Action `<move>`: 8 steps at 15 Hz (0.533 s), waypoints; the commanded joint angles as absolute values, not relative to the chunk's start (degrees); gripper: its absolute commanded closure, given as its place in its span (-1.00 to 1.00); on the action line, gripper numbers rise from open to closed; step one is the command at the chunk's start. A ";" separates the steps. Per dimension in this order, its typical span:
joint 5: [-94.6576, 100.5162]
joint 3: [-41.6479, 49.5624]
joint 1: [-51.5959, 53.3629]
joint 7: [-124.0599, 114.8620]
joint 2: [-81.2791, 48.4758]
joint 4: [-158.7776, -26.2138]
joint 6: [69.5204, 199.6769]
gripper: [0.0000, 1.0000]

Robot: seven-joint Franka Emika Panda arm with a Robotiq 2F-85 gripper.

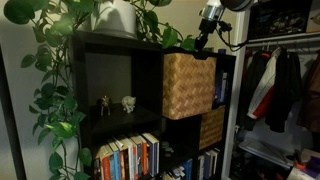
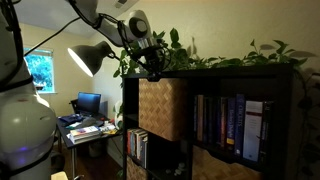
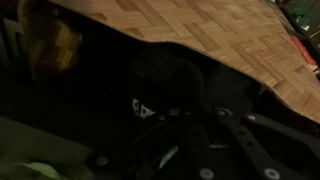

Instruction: Partially pull out the basket from the shelf, remove socks from it and put them on top of the shelf, and then push the basket back into the shelf

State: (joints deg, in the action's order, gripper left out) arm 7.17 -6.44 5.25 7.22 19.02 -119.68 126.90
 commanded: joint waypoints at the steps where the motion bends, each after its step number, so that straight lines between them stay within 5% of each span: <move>1: 8.35 -5.73 5.66 10.67 23.30 -118.73 122.45 0.86; 8: 18.55 -6.65 1.78 7.54 25.61 -116.18 121.84 0.86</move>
State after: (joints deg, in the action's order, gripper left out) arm 13.75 -6.26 3.75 9.41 24.55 -117.02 122.56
